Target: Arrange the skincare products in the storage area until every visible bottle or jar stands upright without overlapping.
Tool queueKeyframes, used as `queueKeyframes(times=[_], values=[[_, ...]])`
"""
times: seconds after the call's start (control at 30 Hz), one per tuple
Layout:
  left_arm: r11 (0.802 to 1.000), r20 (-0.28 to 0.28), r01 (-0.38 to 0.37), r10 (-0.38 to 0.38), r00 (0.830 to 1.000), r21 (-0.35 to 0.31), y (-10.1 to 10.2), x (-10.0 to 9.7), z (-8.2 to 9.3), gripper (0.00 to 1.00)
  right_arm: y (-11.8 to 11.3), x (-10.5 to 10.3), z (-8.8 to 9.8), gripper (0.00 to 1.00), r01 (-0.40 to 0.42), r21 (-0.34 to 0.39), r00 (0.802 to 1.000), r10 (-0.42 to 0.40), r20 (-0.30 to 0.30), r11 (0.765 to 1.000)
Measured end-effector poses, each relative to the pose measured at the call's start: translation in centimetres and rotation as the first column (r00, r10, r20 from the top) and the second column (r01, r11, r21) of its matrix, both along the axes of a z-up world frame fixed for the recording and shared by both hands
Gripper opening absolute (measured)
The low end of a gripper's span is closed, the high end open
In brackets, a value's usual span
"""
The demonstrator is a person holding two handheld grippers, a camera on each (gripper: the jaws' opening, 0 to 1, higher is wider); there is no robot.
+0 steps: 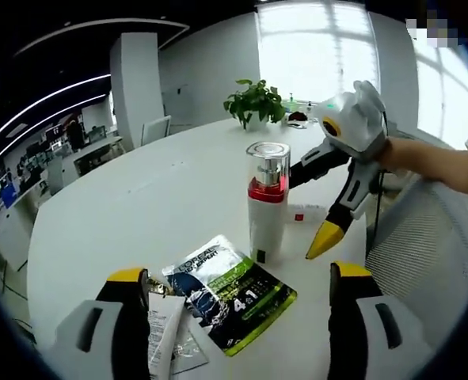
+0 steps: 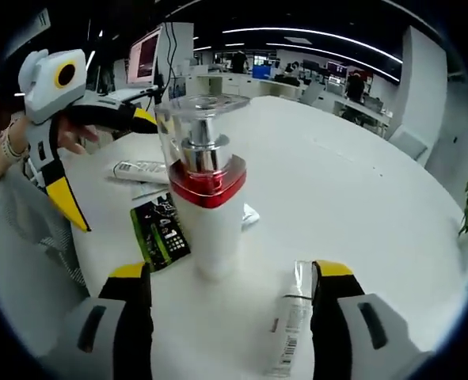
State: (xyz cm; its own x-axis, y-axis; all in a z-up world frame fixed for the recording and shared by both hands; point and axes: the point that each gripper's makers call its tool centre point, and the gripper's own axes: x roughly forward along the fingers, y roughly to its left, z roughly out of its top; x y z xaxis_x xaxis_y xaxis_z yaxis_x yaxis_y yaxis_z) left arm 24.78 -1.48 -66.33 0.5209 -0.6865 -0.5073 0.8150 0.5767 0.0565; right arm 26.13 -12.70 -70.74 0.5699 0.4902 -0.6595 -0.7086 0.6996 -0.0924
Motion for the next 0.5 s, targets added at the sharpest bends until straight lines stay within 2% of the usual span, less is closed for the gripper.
queueKeyframes(times=[0.1, 0.17, 0.23, 0.37, 0.5], values=[[1.000, -0.005, -0.009, 0.009, 1.000, 0.006, 0.6, -0.2, 0.1, 0.91, -0.2, -0.1, 0.5, 0.87, 0.002, -0.024, 1.000, -0.001, 0.023, 1.000], [1.000, -0.005, -0.013, 0.013, 1.000, 0.016, 1.2, -0.4, 0.0, 0.95, -0.3, -0.3, 0.7, 0.90, 0.006, -0.034, 1.000, -0.005, 0.030, 0.999], [0.999, -0.003, -0.018, 0.018, 1.000, 0.027, 1.5, -0.6, 0.0, 0.98, -0.3, -0.6, 0.9, 0.92, 0.008, -0.023, 1.000, -0.007, 0.027, 1.000], [0.999, -0.002, -0.025, 0.025, 1.000, 0.029, 2.6, -0.9, 0.1, 0.99, 0.2, -1.4, 1.2, 0.97, 0.011, 0.002, 1.000, -0.011, 0.003, 1.000], [0.998, -0.003, -0.033, 0.034, 0.999, 0.045, 3.4, -1.3, -0.1, 0.99, 0.4, -2.1, 2.0, 0.99, 0.011, 0.007, 1.000, -0.011, 0.007, 1.000]])
